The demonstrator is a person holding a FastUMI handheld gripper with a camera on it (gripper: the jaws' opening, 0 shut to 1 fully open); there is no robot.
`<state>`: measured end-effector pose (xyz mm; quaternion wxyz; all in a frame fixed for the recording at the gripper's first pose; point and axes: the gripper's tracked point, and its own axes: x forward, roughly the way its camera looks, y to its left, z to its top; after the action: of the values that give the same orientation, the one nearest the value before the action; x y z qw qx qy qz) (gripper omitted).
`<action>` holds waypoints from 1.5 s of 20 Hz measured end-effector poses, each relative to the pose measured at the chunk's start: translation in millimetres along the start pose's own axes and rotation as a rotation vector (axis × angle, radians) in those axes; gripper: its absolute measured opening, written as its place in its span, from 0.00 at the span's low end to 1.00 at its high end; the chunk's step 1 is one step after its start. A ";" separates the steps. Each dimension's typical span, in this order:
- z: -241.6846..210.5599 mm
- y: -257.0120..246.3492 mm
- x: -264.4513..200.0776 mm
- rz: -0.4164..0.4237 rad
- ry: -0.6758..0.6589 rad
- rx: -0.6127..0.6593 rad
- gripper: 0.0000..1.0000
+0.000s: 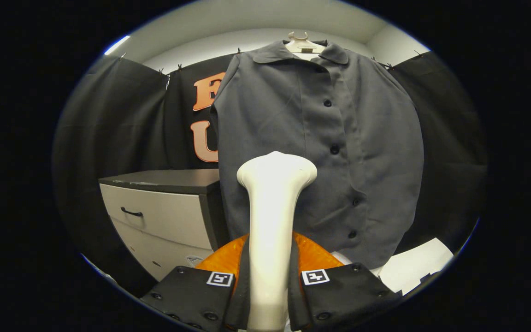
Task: Iron the clothes twice with a garment steamer, once on the left side and once on the right side.
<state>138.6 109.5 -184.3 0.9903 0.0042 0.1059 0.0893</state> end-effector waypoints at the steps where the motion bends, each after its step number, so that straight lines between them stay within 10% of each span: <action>1: -8.6 -0.5 -1.8 -0.004 0.011 0.000 0.40; 13: -69.4 -10.6 -19.5 -0.036 0.115 0.006 0.40; 24: 132.7 -6.9 -79.2 0.053 -0.202 0.032 0.40; 30: 210.5 -67.1 -83.3 -0.050 -0.323 0.010 0.40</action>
<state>114.6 30.9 37.0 0.9964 0.0207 -0.0543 0.0621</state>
